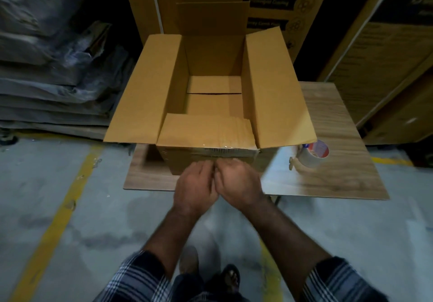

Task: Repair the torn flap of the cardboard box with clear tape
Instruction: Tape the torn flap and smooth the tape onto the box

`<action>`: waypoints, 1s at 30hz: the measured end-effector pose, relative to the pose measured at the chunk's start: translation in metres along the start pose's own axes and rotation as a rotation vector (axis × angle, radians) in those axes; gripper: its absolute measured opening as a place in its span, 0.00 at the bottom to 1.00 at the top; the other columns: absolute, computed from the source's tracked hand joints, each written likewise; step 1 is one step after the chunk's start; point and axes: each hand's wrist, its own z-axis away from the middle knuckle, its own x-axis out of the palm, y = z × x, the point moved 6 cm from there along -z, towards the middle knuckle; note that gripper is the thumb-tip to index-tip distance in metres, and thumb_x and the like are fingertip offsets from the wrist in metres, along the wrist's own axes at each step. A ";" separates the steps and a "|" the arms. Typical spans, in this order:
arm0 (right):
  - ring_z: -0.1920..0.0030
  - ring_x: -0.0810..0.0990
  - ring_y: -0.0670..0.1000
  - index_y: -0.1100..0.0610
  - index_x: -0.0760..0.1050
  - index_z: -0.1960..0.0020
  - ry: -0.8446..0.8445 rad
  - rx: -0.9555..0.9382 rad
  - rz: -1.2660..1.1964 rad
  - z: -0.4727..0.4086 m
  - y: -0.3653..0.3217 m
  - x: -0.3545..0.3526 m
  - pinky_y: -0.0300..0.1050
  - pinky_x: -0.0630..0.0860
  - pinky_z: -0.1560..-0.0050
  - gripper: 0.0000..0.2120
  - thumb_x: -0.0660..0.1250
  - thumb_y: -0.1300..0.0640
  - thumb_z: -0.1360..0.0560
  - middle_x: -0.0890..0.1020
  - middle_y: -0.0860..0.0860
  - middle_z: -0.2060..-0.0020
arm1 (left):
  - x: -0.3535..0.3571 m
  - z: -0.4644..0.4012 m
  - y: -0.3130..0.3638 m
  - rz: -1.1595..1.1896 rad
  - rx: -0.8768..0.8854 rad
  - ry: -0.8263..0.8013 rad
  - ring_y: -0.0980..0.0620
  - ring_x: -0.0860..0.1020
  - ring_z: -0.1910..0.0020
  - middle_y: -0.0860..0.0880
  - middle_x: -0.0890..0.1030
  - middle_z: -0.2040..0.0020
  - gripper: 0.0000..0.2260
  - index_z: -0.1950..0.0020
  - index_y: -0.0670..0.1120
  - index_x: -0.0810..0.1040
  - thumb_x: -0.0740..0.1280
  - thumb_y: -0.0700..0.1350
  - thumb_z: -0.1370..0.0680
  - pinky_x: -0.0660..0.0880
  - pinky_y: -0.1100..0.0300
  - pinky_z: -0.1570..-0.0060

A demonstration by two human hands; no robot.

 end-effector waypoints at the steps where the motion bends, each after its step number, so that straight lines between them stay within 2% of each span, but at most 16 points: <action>1: 0.56 0.81 0.58 0.56 0.77 0.52 -0.043 0.028 -0.014 -0.009 0.000 0.000 0.50 0.77 0.57 0.13 0.56 0.52 0.23 0.84 0.55 0.57 | 0.001 -0.007 -0.006 0.050 -0.073 -0.008 0.40 0.79 0.62 0.42 0.80 0.60 0.11 0.54 0.42 0.77 0.61 0.49 0.23 0.73 0.53 0.63; 2: 0.53 0.82 0.58 0.56 0.78 0.50 -0.082 0.044 -0.002 -0.017 0.002 0.002 0.51 0.77 0.55 0.13 0.56 0.51 0.21 0.84 0.55 0.54 | 0.003 -0.015 -0.011 0.076 -0.115 -0.036 0.39 0.79 0.63 0.41 0.81 0.61 0.14 0.54 0.42 0.76 0.57 0.51 0.21 0.70 0.54 0.64; 4: 0.51 0.83 0.59 0.55 0.78 0.46 -0.117 0.076 0.037 -0.032 0.009 0.001 0.50 0.77 0.53 0.14 0.56 0.50 0.19 0.85 0.55 0.51 | 0.003 -0.033 -0.017 0.080 -0.078 -0.096 0.37 0.80 0.62 0.40 0.82 0.60 0.17 0.53 0.43 0.77 0.55 0.52 0.18 0.68 0.55 0.64; 6: 0.52 0.83 0.59 0.53 0.79 0.46 -0.110 0.114 0.041 -0.040 0.019 -0.003 0.50 0.77 0.53 0.15 0.56 0.49 0.19 0.85 0.55 0.52 | 0.000 -0.050 -0.017 0.026 -0.028 -0.124 0.37 0.80 0.62 0.40 0.83 0.58 0.19 0.51 0.44 0.79 0.53 0.53 0.17 0.70 0.53 0.64; 9: 0.53 0.82 0.59 0.52 0.80 0.47 -0.117 0.211 0.025 -0.036 0.041 -0.004 0.46 0.71 0.57 0.15 0.56 0.48 0.19 0.85 0.55 0.55 | 0.003 -0.060 -0.026 -0.025 -0.088 -0.158 0.40 0.79 0.63 0.41 0.82 0.60 0.18 0.50 0.45 0.79 0.54 0.53 0.15 0.69 0.55 0.64; 11: 0.53 0.82 0.59 0.53 0.81 0.47 -0.101 0.280 0.007 -0.027 0.062 -0.006 0.44 0.68 0.59 0.16 0.56 0.48 0.18 0.85 0.56 0.55 | 0.002 -0.055 -0.039 -0.033 -0.129 -0.180 0.40 0.80 0.62 0.41 0.82 0.61 0.18 0.51 0.45 0.79 0.54 0.53 0.15 0.73 0.55 0.62; 13: 0.54 0.83 0.60 0.53 0.81 0.47 -0.092 0.334 -0.002 -0.020 0.080 -0.009 0.46 0.71 0.58 0.17 0.56 0.47 0.19 0.85 0.56 0.55 | -0.002 -0.049 -0.055 -0.028 -0.188 -0.200 0.41 0.80 0.62 0.42 0.82 0.60 0.18 0.50 0.45 0.79 0.54 0.53 0.15 0.75 0.54 0.60; 15: 0.55 0.83 0.60 0.53 0.81 0.48 -0.077 0.374 0.024 -0.014 0.094 -0.013 0.48 0.74 0.58 0.17 0.56 0.47 0.19 0.85 0.56 0.56 | -0.005 -0.045 -0.069 -0.045 -0.221 -0.187 0.41 0.81 0.62 0.42 0.82 0.60 0.18 0.50 0.44 0.79 0.54 0.53 0.15 0.75 0.55 0.61; 19: 0.60 0.83 0.62 0.55 0.81 0.53 0.021 0.433 0.083 0.002 0.103 -0.029 0.46 0.70 0.63 0.17 0.57 0.47 0.20 0.85 0.58 0.62 | -0.019 -0.035 -0.085 -0.103 -0.270 -0.145 0.46 0.79 0.67 0.46 0.81 0.64 0.20 0.54 0.45 0.80 0.52 0.54 0.17 0.70 0.57 0.64; 22: 0.65 0.81 0.61 0.54 0.79 0.56 0.127 0.315 -0.037 -0.010 0.085 -0.052 0.48 0.76 0.67 0.15 0.57 0.47 0.23 0.84 0.55 0.66 | -0.049 -0.040 -0.077 -0.143 -0.193 -0.023 0.47 0.77 0.71 0.48 0.80 0.69 0.21 0.60 0.47 0.80 0.53 0.56 0.20 0.72 0.57 0.68; 24: 0.63 0.81 0.59 0.55 0.79 0.56 0.179 0.235 -0.112 -0.034 0.072 -0.065 0.49 0.76 0.65 0.11 0.61 0.50 0.23 0.84 0.53 0.64 | -0.063 -0.060 -0.067 -0.070 -0.131 0.034 0.48 0.76 0.66 0.49 0.80 0.64 0.15 0.57 0.49 0.79 0.57 0.54 0.20 0.73 0.57 0.65; 26: 0.60 0.79 0.55 0.53 0.79 0.53 0.153 0.205 -0.098 -0.062 0.062 -0.071 0.46 0.73 0.63 0.08 0.63 0.51 0.23 0.83 0.52 0.58 | -0.071 -0.088 -0.064 0.018 -0.103 0.043 0.47 0.77 0.58 0.49 0.80 0.58 0.12 0.53 0.48 0.79 0.58 0.52 0.22 0.74 0.53 0.58; 28: 0.56 0.78 0.53 0.52 0.79 0.49 0.074 0.226 -0.033 -0.084 0.064 -0.066 0.44 0.71 0.60 0.08 0.64 0.51 0.23 0.82 0.51 0.53 | -0.067 -0.112 -0.072 0.011 -0.093 -0.019 0.44 0.79 0.53 0.47 0.82 0.53 0.16 0.50 0.47 0.80 0.56 0.54 0.23 0.76 0.49 0.51; 30: 0.51 0.80 0.55 0.51 0.80 0.48 0.010 0.283 0.006 -0.097 0.070 -0.063 0.46 0.75 0.56 0.08 0.64 0.50 0.23 0.82 0.52 0.49 | -0.060 -0.127 -0.086 -0.052 -0.094 -0.118 0.42 0.80 0.48 0.45 0.82 0.47 0.17 0.44 0.46 0.80 0.57 0.54 0.21 0.75 0.47 0.45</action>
